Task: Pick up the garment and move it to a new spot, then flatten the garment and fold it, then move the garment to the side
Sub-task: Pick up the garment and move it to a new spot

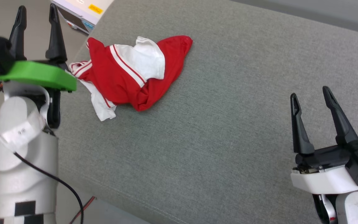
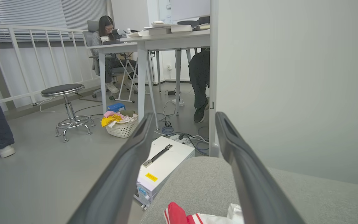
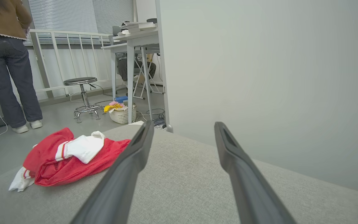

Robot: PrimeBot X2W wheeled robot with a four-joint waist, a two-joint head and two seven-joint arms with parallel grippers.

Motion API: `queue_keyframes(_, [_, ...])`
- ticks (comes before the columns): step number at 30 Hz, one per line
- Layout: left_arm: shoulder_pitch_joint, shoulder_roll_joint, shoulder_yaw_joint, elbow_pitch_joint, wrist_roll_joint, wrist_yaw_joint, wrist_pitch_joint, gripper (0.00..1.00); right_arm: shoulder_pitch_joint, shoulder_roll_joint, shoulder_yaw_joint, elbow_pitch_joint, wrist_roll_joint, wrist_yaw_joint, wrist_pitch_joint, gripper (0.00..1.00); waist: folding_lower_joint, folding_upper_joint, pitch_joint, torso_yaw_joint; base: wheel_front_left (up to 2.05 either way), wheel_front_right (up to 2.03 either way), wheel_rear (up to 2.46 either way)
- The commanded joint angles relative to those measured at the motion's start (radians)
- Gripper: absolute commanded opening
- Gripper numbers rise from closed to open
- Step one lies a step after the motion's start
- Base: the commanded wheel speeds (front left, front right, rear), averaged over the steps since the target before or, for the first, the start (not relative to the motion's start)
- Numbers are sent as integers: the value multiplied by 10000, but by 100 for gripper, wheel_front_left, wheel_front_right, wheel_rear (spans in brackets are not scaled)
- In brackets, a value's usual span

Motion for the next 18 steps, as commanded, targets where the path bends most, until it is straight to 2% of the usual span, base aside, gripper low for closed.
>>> queue_keyframes(1, [-526,222,-208,341,-353,-57,445,100,-280,-52,-45,-116,-111,-7,-44,100,-1,0,1115,-851,0,0,0])
queue_keyframes(5, [-1614,1111,-1703,1031,-1758,-73,2417,100,-560,-65,-126,-262,-123,-7,-44,100,-1,0,1504,-1080,0,0,0])
queue_keyframes(8, [-2154,1881,-2965,1353,-2985,-75,4400,100,-700,-84,-120,-347,-125,-7,-44,100,-1,0,1788,-1217,0,0,0])
queue_keyframes(12, [-2745,2658,-4151,1664,-4185,-76,6287,100,-931,-136,-62,-388,-121,-7,-44,100,-1,0,2136,-1443,0,0,0])
queue_keyframes(13, [-3075,3077,-4870,1970,-4849,-77,7400,100,-1125,-153,-19,-414,-122,-7,-44,100,-1,0,2368,-1676,0,0,0])
queue_keyframes(18, [-3407,3634,-5909,2611,-5591,-77,8825,100,-1312,-146,-94,-481,-133,-7,-44,100,-1,0,2712,-2075,0,0,0])
